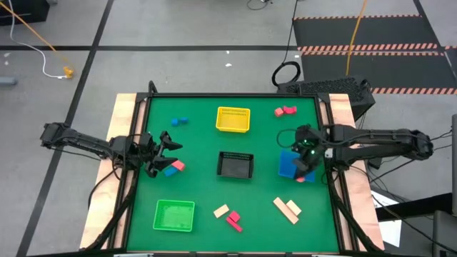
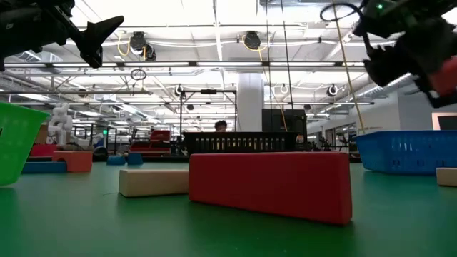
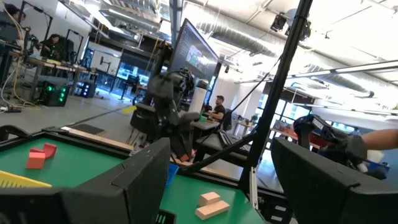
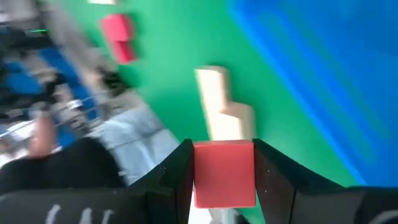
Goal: Sort & place blocks by color
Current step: Put the top left orange block into the blue bin, then put the bottom left blue block into the yellow bin
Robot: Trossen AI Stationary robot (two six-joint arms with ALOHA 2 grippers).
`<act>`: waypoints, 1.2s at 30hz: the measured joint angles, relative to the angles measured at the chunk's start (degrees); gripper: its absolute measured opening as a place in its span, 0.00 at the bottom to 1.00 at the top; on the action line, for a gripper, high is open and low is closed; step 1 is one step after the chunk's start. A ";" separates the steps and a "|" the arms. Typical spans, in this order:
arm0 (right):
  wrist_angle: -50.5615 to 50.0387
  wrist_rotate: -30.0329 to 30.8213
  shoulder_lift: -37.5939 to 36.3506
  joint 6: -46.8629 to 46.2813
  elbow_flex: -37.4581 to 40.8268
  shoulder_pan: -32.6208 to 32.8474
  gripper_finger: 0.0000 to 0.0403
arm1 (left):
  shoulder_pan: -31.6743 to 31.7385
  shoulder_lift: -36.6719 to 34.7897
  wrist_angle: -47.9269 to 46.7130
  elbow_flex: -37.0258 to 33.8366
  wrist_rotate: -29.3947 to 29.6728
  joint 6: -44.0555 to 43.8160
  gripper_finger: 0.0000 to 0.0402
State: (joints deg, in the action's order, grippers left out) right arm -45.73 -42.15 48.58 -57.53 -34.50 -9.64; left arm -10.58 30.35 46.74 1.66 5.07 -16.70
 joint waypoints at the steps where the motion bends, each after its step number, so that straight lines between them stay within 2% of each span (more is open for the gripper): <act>1: -2.28 1.35 0.00 0.12 0.00 0.53 0.29 | -0.01 0.00 0.00 0.00 -0.01 0.01 0.69; 12: -12.00 16.70 0.00 0.15 0.00 3.77 0.31 | -0.01 0.00 0.00 0.00 0.00 0.00 0.69; 21: -12.79 18.70 0.01 0.15 0.00 3.77 0.43 | -0.01 0.00 2.95 0.00 1.87 -2.14 0.69; 30: -12.84 25.92 0.02 2.69 0.00 3.75 0.55 | 0.01 0.02 4.55 0.00 2.75 -9.82 0.69; 36: -11.27 31.01 0.01 4.49 0.00 3.75 0.56 | 0.01 0.02 4.52 0.01 3.03 -15.75 0.69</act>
State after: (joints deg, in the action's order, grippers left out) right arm -57.01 -11.14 48.58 -53.04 -34.50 -5.89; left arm -10.57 30.37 51.27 1.67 8.10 -32.45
